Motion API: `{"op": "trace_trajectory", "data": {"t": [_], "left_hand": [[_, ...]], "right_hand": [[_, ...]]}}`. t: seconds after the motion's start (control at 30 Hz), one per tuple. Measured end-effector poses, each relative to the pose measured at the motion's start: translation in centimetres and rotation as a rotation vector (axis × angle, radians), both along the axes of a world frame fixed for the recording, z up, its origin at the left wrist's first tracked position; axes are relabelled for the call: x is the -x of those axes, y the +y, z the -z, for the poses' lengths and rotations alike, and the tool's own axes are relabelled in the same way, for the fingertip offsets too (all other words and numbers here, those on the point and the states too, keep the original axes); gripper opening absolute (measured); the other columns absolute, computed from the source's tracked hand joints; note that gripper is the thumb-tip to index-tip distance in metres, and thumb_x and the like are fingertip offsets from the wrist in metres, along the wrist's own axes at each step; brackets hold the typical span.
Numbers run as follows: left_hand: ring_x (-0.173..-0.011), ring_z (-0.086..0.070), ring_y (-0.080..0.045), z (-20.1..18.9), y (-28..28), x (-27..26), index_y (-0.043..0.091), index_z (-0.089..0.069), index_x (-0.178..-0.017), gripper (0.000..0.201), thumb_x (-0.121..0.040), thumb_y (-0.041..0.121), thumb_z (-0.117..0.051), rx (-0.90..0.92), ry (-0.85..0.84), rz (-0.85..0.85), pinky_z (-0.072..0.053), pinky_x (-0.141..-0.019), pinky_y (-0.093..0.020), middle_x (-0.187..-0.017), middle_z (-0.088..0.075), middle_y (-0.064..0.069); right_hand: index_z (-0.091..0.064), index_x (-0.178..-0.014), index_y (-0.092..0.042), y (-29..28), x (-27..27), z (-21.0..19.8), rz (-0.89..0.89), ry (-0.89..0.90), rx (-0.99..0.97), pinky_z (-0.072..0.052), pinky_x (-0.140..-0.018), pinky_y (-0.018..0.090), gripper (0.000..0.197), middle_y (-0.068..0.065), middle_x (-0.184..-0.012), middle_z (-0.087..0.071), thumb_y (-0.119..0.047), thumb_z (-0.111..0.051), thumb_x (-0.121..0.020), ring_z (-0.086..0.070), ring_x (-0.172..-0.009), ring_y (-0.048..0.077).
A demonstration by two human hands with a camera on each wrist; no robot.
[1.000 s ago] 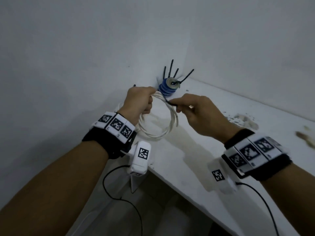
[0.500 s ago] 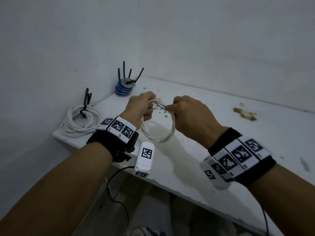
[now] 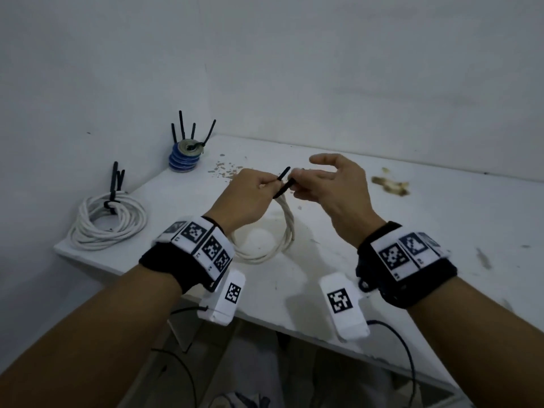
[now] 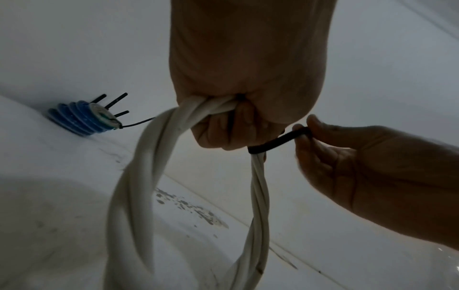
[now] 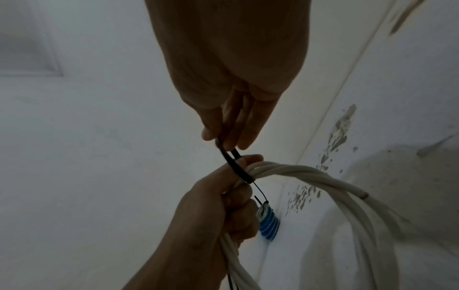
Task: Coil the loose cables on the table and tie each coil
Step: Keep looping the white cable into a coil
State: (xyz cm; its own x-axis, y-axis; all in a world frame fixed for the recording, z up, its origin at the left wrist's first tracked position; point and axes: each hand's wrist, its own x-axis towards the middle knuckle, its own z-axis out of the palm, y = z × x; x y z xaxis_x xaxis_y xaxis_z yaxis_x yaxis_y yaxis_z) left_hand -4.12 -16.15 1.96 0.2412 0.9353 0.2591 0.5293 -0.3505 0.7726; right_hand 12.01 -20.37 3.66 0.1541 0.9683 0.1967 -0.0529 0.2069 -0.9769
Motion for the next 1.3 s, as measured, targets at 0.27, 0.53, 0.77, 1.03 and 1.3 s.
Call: {"op": "trace_trajectory", "data": {"t": [0.27,0.53,0.77,1.03,1.3], "left_hand": [[-0.047,-0.037,-0.009,-0.6,-0.2,-0.8,0.025,-0.078,-0.09,0.031,-0.1,0.037,-0.051,-0.045,0.074,0.053,-0.032,-0.053,-0.027,-0.069,-0.065,-0.012],[-0.054,-0.044,-0.015,-0.2,-0.1,-0.8,0.022,-0.063,-0.061,0.039,-0.098,0.025,-0.053,-0.052,0.063,-0.026,-0.035,-0.056,-0.029,-0.059,-0.056,-0.002],[-0.053,-0.045,-0.013,-0.8,-0.4,-0.7,0.019,-0.075,-0.083,0.035,-0.1,0.036,-0.05,-0.032,0.108,0.007,-0.037,-0.056,-0.03,-0.074,-0.068,-0.012],[-0.054,-0.055,-0.001,-1.0,-1.0,-0.7,0.019,-0.076,-0.082,0.026,-0.096,0.018,-0.054,0.003,-0.076,-0.015,-0.04,-0.056,-0.024,-0.06,-0.065,0.013],[-0.049,-0.022,-0.012,-0.3,-1.7,0.4,0.034,-0.059,-0.134,0.04,-0.103,0.014,-0.045,0.255,-0.358,0.129,-0.02,-0.044,-0.024,-0.055,-0.028,0.006]], "right_hand": [[-0.073,-0.092,-0.007,0.9,-0.5,0.1,-0.119,0.165,0.156,-0.056,-0.072,0.026,0.012,0.007,-0.087,-0.075,-0.019,-0.071,-0.091,-0.069,-0.075,0.017],[-0.069,-0.096,-0.012,1.5,-0.7,-0.3,-0.204,0.284,0.408,-0.054,-0.061,0.025,0.009,0.0,-0.081,-0.07,-0.02,-0.067,-0.093,-0.067,-0.068,0.013],[-0.07,-0.095,-0.012,1.9,-0.2,0.0,-0.165,0.226,0.347,-0.052,-0.061,0.024,0.009,-0.001,-0.08,-0.07,-0.021,-0.068,-0.092,-0.065,-0.067,0.011],[-0.074,-0.09,-0.003,1.9,1.1,1.0,0.057,-0.323,-0.117,-0.057,-0.053,0.029,0.017,0.007,-0.077,-0.072,-0.02,-0.075,-0.087,-0.071,-0.062,0.016],[-0.07,-0.071,-0.014,3.9,1.0,1.6,0.204,-0.401,-0.189,-0.05,-0.059,0.024,0.02,-0.003,-0.065,-0.067,-0.025,-0.076,-0.086,-0.06,-0.056,0.009]]}}
